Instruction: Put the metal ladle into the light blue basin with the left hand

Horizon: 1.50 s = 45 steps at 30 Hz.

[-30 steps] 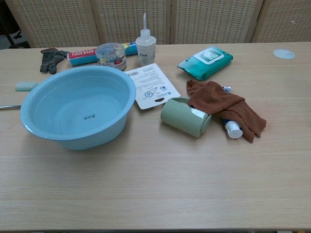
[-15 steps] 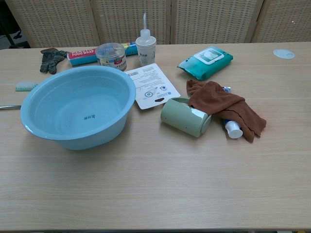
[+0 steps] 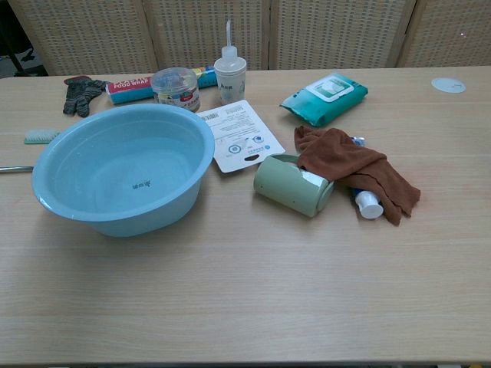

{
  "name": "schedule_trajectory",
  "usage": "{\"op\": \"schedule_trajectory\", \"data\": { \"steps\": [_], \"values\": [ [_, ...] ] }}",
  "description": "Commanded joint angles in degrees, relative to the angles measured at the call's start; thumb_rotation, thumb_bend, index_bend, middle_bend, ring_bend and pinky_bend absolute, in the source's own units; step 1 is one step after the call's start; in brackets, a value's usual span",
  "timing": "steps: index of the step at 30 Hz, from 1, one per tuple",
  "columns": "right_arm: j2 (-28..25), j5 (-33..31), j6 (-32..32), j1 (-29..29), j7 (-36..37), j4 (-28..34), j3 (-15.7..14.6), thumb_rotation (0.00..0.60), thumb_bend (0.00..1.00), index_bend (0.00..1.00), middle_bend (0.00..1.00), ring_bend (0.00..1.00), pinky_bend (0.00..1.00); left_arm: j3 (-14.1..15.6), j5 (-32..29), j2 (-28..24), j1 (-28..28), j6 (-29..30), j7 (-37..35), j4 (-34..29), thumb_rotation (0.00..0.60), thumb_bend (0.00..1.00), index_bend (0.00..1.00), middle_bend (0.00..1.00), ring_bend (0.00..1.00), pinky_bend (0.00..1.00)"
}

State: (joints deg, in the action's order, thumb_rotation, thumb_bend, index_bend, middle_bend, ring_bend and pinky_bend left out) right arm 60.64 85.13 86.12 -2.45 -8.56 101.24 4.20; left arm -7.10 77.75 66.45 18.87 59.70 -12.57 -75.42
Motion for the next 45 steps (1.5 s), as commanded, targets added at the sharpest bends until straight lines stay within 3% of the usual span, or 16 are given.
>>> {"op": "schedule_trajectory", "data": {
  "steps": [1,7,14,24,32,45],
  "values": [
    [0.68,-0.87,-0.36,-0.26,-0.92,-0.4,0.27,0.6,0.0,0.0,0.0,0.0,0.0,-0.59,-3.97,5.8,4.56,-7.87,0.95,10.72,0.6,0.18,0.34,0.93,0.9,0.94],
    [1.54,-2.7,-1.5,-0.72,-2.31,-1.32,0.57,0.6,0.0,0.0,0.0,0.0,0.0,-0.18,-5.88,11.58,6.49,-13.84,-2.56,23.31,0.6,0.22,0.34,0.93,0.9,0.94],
    [2.25,-3.4,-1.74,-0.94,-3.3,-1.64,0.68,0.6,0.0,0.0,0.0,0.0,0.0,0.8,-5.32,16.28,8.49,-19.25,-5.99,33.1,0.6,0.27,0.38,0.93,0.9,0.94],
    [3.07,-4.67,-2.8,-1.39,-4.34,-2.45,0.66,0.6,0.0,0.0,0.0,0.0,0.0,1.18,-3.57,20.94,10.32,-21.06,-9.62,41.39,0.6,0.3,0.4,0.93,0.9,0.94],
    [4.1,-5.5,-3.77,-1.89,-5.46,-3.58,0.56,0.6,0.0,0.0,0.0,0.0,0.0,1.38,-2.8,25.81,13.21,-26.24,-12.48,48.06,0.6,0.31,0.41,0.93,0.9,0.94],
    [4.7,-7.08,-4.44,-2.36,-5.44,-4.84,1.11,0.6,0.0,0.0,0.0,0.0,0.0,1.73,-1.28,30.35,14.88,-27.11,-12.78,55.1,0.6,0.31,0.43,0.93,0.9,0.94]
  ]
}}
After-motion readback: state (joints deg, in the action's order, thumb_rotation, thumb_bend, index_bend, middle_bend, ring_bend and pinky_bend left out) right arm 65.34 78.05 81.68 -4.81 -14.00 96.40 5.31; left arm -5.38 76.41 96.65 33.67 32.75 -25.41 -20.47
